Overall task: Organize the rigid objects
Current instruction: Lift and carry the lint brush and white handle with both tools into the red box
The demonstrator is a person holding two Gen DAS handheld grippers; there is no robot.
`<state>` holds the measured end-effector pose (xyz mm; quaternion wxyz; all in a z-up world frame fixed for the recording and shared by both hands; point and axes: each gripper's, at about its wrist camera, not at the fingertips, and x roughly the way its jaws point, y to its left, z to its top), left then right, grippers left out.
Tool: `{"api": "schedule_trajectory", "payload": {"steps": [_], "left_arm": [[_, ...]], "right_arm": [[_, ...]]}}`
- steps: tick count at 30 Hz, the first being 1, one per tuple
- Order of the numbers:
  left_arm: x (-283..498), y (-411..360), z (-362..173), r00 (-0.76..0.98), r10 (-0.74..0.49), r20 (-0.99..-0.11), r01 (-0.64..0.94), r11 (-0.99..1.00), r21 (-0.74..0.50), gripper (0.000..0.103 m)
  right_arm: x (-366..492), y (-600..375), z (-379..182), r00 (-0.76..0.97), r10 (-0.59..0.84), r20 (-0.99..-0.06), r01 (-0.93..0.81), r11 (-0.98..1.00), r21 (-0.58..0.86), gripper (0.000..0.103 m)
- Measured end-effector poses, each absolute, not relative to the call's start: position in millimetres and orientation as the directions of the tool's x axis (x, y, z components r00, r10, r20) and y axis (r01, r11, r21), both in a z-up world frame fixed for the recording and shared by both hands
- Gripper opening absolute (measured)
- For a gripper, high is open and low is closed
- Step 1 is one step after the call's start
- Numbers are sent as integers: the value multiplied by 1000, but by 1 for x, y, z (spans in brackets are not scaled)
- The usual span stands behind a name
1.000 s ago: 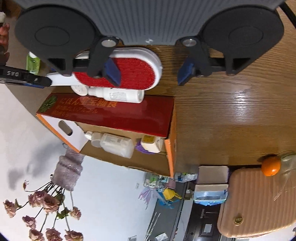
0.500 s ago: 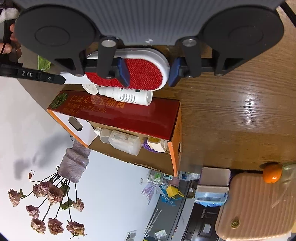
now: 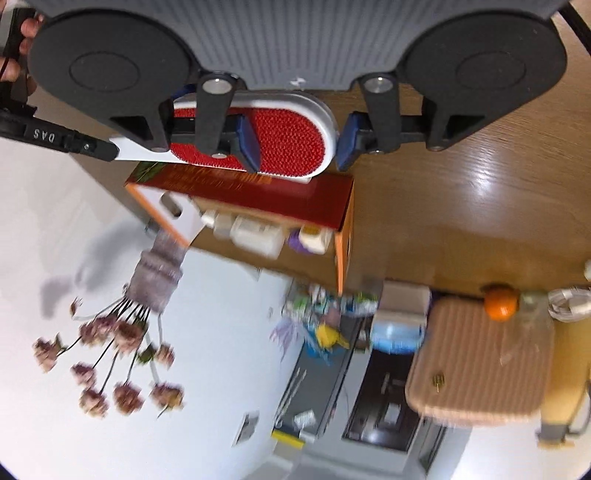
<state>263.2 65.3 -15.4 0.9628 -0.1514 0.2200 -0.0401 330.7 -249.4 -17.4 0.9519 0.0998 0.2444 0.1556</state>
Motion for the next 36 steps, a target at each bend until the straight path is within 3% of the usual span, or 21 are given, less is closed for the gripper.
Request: {"api": "schedule_trajectory", "payload": {"steps": [10, 20, 29, 36], "left_arm": [[176, 45, 30, 956, -103, -275, 24, 961, -275, 45], [144, 24, 48, 965, -119, -234, 58, 966, -253, 45], [198, 15, 49, 956, -132, -263, 69, 970, -234, 45], [294, 21, 54, 936, -167, -309, 97, 969, -229, 45]], "right_arm": [[231, -267, 20, 892, 352, -284, -267, 916, 298, 12], [187, -290, 32, 916, 336, -218, -259, 913, 315, 14], [226, -294, 27, 920, 303, -248, -219, 924, 314, 14], [319, -293, 34, 921, 289, -262, -201, 927, 315, 14]]}}
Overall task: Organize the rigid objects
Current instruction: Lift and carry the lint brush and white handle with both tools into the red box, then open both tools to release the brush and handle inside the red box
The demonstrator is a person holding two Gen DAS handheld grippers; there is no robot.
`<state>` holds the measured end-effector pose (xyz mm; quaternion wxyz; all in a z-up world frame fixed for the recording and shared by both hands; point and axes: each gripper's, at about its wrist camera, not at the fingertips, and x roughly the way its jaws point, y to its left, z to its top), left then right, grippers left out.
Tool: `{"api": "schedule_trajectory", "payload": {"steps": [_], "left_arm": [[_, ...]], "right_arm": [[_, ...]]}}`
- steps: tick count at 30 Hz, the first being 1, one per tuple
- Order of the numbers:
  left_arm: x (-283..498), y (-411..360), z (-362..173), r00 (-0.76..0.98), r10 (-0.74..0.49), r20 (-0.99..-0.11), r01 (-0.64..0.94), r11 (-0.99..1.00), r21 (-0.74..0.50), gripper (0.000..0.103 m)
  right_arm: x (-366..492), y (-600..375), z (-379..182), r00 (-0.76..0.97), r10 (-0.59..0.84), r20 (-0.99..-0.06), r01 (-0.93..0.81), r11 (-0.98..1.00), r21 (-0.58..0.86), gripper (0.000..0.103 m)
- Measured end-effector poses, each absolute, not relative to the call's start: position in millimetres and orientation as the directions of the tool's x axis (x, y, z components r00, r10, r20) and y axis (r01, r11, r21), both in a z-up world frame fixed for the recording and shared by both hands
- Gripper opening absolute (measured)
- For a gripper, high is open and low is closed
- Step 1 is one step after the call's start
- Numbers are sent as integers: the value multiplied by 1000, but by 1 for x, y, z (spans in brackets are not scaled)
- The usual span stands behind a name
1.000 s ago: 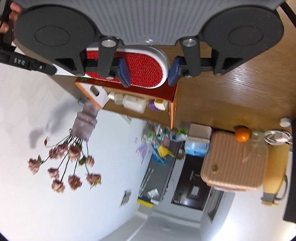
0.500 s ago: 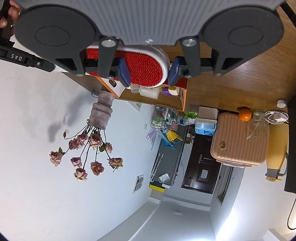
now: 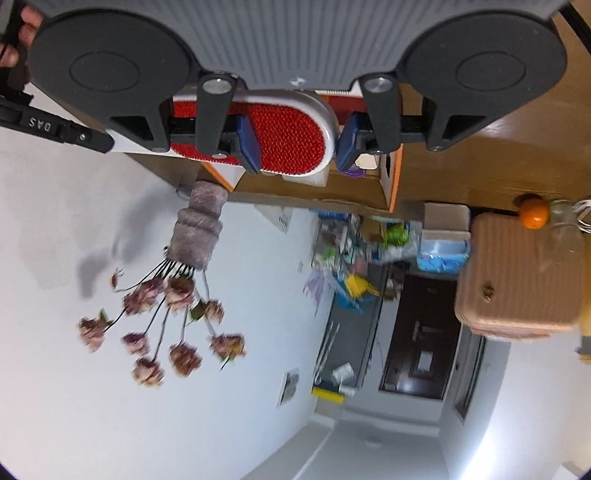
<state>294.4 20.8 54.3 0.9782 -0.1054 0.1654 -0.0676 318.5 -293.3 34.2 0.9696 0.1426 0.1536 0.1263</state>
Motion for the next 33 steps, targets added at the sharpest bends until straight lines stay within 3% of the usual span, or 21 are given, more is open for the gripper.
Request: {"api": "schedule_trajectory", "payload": {"steps": [7, 14, 20, 22, 25, 33], "left_arm": [[389, 37, 40, 912, -159, -378, 68, 967, -244, 45], [448, 54, 6, 874, -175, -452, 53, 961, -271, 46], [464, 62, -29, 829, -200, -523, 53, 958, -282, 46], [462, 56, -34, 827, -203, -524, 97, 970, -222, 42], [456, 48, -38, 830, -210, -517, 129, 974, -188, 53], [443, 46, -27, 834, -177, -522, 104, 981, -165, 57]], "right_arm": [[417, -280, 22, 896, 293, -333, -177, 924, 338, 14], [484, -258, 0, 859, 284, -426, -183, 948, 262, 14], [506, -243, -26, 843, 256, -474, -176, 962, 207, 15], [506, -242, -35, 841, 263, -473, -181, 961, 211, 15], [505, -235, -42, 820, 297, -489, -230, 954, 193, 15], [491, -238, -20, 846, 246, -473, -214, 969, 121, 17]]}}
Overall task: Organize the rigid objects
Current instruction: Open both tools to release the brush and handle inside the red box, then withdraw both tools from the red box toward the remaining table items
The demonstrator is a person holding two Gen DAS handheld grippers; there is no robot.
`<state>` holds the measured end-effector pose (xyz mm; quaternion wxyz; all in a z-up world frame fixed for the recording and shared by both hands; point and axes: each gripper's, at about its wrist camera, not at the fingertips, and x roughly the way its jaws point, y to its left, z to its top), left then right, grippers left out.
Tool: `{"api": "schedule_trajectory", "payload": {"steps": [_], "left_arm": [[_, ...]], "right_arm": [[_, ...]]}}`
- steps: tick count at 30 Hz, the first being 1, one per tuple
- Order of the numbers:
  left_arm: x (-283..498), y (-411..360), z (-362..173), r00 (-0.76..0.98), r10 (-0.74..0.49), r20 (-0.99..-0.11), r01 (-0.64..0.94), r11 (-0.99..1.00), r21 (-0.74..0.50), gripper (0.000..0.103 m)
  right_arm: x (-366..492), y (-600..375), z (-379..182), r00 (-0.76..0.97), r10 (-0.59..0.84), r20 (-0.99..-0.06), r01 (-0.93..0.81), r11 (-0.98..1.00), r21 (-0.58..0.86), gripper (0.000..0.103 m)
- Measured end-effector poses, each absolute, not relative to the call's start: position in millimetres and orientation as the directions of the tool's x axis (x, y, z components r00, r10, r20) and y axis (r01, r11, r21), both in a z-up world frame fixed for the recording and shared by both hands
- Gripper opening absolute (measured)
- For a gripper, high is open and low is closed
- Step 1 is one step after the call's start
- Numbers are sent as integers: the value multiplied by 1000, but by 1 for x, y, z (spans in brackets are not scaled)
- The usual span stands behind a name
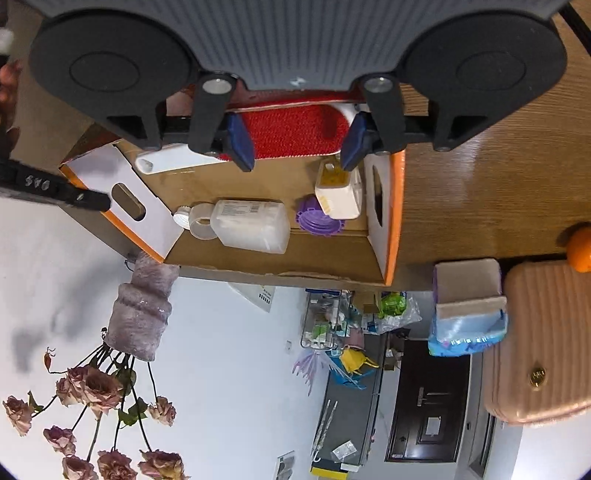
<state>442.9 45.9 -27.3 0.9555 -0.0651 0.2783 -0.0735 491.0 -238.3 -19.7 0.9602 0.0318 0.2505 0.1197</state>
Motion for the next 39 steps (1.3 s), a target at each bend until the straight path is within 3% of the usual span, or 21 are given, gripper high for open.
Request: {"api": "schedule_trajectory", "payload": {"steps": [3, 5, 10, 13, 17, 20, 22, 25, 30, 39], "left_arm": [[433, 46, -10, 853, -168, -495, 108, 983, -147, 68], [423, 47, 5, 869, -153, -471, 101, 986, -134, 69], [388, 43, 41, 908, -130, -399, 94, 990, -110, 75], [363, 36, 57, 943, -70, -325, 58, 997, -49, 85], [331, 32, 73, 971, 0, -238, 1, 1000, 5, 92], [308, 35, 80, 982, 2, -187, -5, 1000, -14, 102], [292, 33, 81, 991, 24, -134, -23, 1000, 2, 103], [277, 31, 78, 995, 41, -95, -39, 999, 29, 103], [256, 31, 71, 996, 46, -73, -47, 999, 0, 103], [228, 32, 63, 997, 29, -70, -30, 999, -18, 103]], "right_arm": [[478, -244, 1, 855, 244, -458, -220, 970, 105, 19], [468, -246, 15, 862, 237, -447, -222, 971, 88, 22], [434, -245, 50, 882, 243, -403, -239, 969, 60, 42], [412, -241, 66, 894, 261, -365, -264, 964, 44, 53], [385, -236, 77, 906, 285, -313, -286, 957, 43, 59], [365, -233, 80, 927, 282, -245, -283, 959, 34, 77], [348, -231, 80, 949, 263, -177, -266, 964, 7, 93], [325, -229, 79, 967, 239, -85, -243, 969, -41, 98], [296, -230, 75, 975, 221, -13, -222, 974, -56, 100], [258, -238, 73, 975, 221, 9, -221, 975, -10, 103]]}}
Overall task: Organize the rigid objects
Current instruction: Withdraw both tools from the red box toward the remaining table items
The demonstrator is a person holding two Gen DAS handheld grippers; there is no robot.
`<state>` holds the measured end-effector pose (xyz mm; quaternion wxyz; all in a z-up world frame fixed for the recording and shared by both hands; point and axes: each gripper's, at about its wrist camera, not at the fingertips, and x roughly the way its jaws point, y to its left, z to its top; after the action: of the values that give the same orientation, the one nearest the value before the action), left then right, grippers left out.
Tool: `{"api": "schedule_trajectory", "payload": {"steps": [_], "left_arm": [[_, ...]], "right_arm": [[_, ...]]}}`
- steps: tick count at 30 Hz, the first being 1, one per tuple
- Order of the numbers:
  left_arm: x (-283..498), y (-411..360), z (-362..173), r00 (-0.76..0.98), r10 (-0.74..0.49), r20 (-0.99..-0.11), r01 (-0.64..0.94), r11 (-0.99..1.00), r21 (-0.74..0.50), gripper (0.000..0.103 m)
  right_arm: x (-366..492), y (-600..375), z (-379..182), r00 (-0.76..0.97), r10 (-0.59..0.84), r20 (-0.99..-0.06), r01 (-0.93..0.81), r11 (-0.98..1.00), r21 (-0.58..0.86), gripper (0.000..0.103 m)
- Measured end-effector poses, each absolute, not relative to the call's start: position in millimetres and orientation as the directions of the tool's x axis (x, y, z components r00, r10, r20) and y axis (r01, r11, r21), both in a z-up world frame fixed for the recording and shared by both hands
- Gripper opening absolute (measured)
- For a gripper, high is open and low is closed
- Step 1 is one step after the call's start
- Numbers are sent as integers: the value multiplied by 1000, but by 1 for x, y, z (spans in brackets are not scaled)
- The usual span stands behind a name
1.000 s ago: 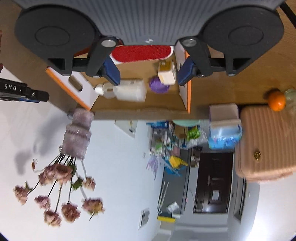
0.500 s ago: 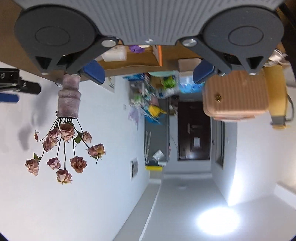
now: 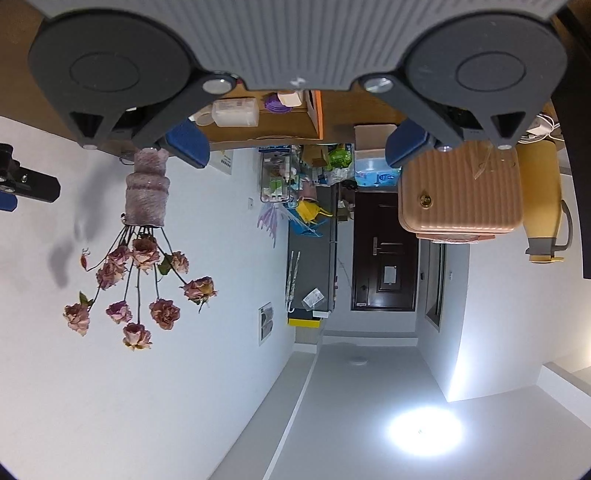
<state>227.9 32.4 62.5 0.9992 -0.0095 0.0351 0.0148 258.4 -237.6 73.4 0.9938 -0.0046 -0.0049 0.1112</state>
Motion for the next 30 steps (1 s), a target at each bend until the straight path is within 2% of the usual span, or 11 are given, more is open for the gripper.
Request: {"api": "schedule_trajectory", "payload": {"steps": [10, 17, 23, 30], "left_arm": [[187, 28, 50, 994, 4, -113, -9, 999, -43, 103], [156, 27, 39, 996, -14, -93, 9, 998, -55, 103], [135, 27, 24, 991, -19, -130, 9, 997, -75, 103], [107, 30, 9, 985, -16, -173, -4, 994, -113, 103]], "right_arm": [[225, -232, 50, 965, 259, -52, -258, 966, 12, 103], [193, -219, 41, 956, 288, -54, -291, 956, -46, 103], [166, -217, 37, 947, 315, -68, -318, 947, -52, 103], [135, -225, 11, 935, 327, -136, -329, 944, 6, 103]]}}
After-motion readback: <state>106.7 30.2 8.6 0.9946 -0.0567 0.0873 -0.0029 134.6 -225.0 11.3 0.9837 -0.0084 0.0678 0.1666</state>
